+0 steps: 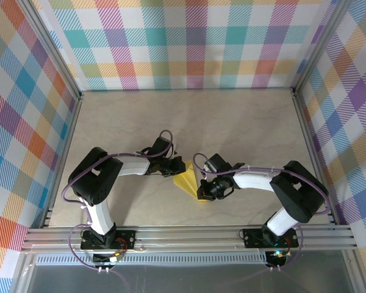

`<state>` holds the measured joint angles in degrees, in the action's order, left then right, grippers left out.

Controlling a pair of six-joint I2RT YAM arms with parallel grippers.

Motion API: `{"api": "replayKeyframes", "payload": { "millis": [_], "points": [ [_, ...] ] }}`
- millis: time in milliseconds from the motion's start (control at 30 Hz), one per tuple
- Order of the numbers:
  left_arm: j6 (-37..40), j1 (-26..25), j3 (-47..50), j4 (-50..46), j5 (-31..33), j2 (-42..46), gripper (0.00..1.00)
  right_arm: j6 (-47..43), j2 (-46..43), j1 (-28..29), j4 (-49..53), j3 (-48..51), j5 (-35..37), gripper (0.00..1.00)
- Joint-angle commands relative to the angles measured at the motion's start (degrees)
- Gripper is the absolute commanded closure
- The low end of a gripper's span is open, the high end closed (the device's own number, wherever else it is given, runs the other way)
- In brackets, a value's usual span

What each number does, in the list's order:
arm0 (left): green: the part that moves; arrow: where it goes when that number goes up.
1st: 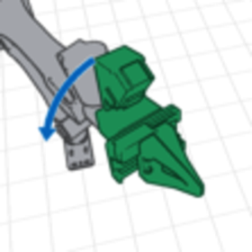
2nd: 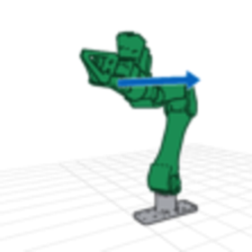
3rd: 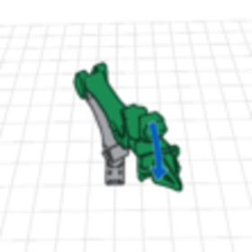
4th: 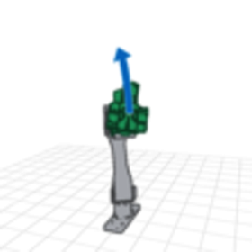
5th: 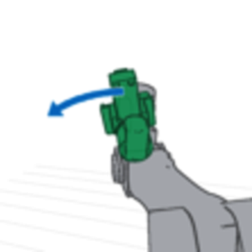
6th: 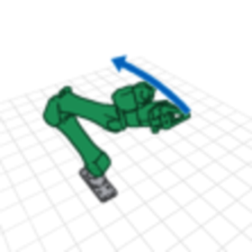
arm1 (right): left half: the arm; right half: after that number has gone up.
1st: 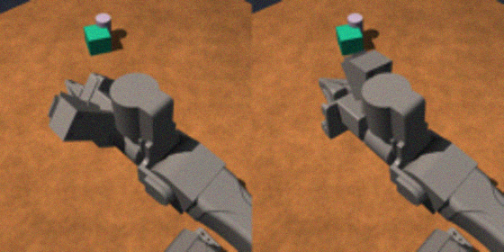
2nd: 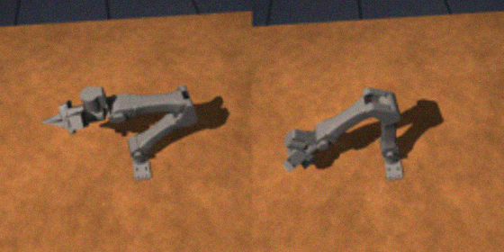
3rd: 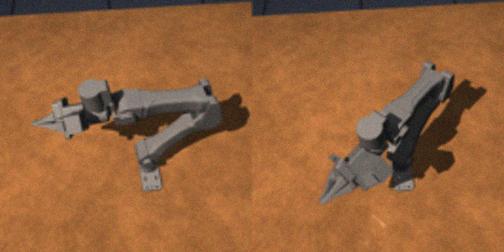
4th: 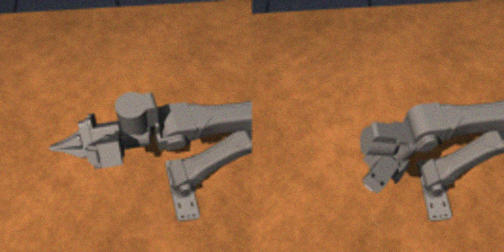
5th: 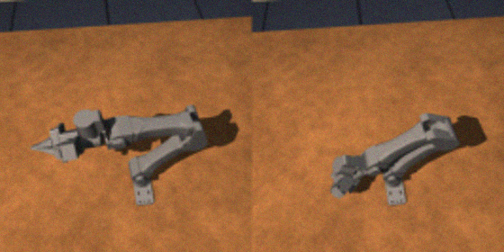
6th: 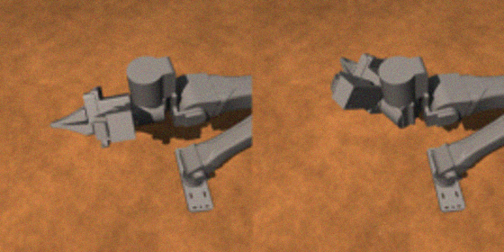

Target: Fold a paper plane with a square sheet of paper (fold left side to right side)

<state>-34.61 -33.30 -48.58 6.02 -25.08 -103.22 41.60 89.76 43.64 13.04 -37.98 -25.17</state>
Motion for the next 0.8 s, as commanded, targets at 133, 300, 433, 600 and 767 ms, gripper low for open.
{"api": "replayKeyframes", "payload": {
  "millis": [133,300,433,600,767],
  "points": [
    [1.7,0.6,-2.3,-3.5,0.5,2.4,0.91,0.7,-8.7,-0.3,7.4,-0.7,-0.3,0.89],
    [2.7,1.1,-5.4,-5.3,-0.1,6.2,0.71,-3.7,-12.1,-5.6,7.0,-2.1,-2.3,0.73],
    [4.3,2.2,-5.3,-7.5,3.2,11.7,0.61,-9.3,-10.7,-9.1,5.8,-4.2,-3.6,0.57],
    [5.6,4.0,-1.2,-8.6,7.9,19.8,0.52,-17.0,-6.0,-10.2,2.8,-8.0,-4.5,0.43],
    [5.4,5.6,3.1,-9.3,9.9,26.7,0.46,-22.9,1.3,-10.4,1.0,-12.2,-5.8,0.41]
  ]
}}
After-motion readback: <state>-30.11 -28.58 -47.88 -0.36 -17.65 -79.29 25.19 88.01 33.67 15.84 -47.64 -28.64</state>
